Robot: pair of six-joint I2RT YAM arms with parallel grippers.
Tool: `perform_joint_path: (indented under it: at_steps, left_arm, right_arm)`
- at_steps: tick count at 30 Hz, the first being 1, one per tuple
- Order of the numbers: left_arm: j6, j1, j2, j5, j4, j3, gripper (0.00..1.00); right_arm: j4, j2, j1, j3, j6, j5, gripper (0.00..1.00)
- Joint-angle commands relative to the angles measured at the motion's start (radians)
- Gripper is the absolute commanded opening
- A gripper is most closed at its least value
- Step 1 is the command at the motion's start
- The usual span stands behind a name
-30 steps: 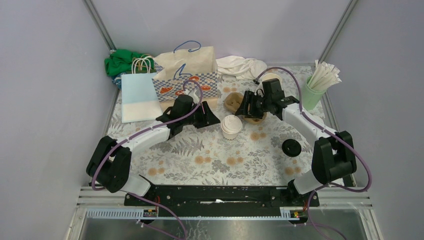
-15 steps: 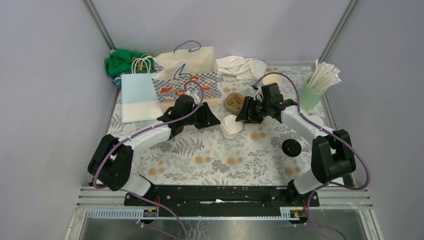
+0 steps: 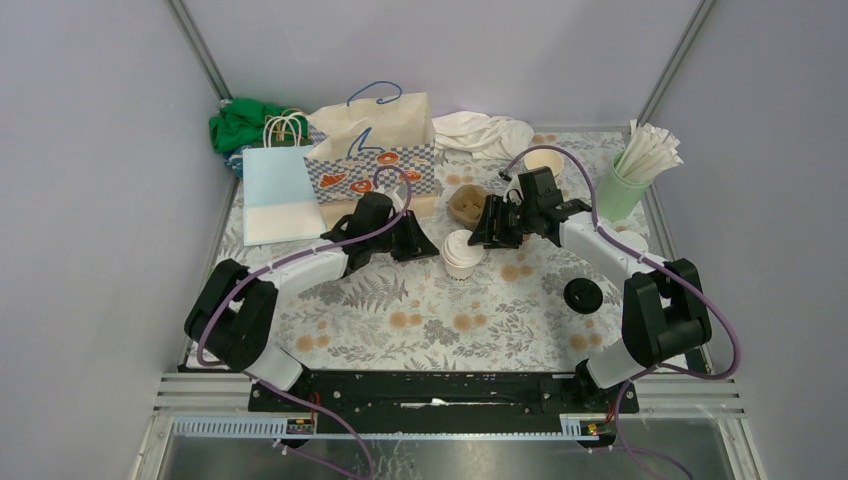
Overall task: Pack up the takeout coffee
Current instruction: Close the cup lid on the coffee cup.
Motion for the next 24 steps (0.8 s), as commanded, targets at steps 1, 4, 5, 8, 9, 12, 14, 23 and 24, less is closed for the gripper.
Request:
perform_joint_path:
  at_steps: [1,4,5,8,9,12,14,23,24]
  left_arm:
    - [-0.004,-0.002,0.020,0.020,0.017,0.032,0.16]
    - [-0.005,-0.002,0.035,0.028,0.016,0.040,0.16]
    - [-0.006,-0.002,0.040,0.032,0.015,0.042,0.16]
    - [-0.006,-0.002,0.050,0.038,0.017,0.046,0.15]
    - [-0.006,-0.002,0.051,0.039,0.017,0.047,0.15]
    - [-0.006,-0.002,0.056,0.042,0.019,0.051,0.15]
    - [-0.005,-0.003,0.063,0.048,0.019,0.057,0.15]
    - [0.005,-0.014,0.087,0.066,0.019,0.078,0.15]
    - [0.006,-0.015,0.089,0.066,0.018,0.080,0.15]
  right_arm:
    - [0.009,-0.011,0.014,0.011,-0.014,-0.031,0.54]
    - [0.003,-0.011,0.018,0.017,-0.016,-0.031,0.54]
    - [-0.001,-0.011,0.020,0.020,-0.018,-0.030,0.54]
    - [-0.009,-0.011,0.025,0.026,-0.027,-0.026,0.54]
    - [-0.015,-0.012,0.029,0.029,-0.030,-0.022,0.54]
    - [-0.031,-0.019,0.044,0.039,-0.045,-0.005,0.57]
    - [-0.042,-0.026,0.053,0.045,-0.054,0.011,0.60]
    - [-0.085,-0.039,0.077,0.075,-0.088,0.052,0.67]
    - [-0.090,-0.038,0.080,0.078,-0.092,0.054,0.67]
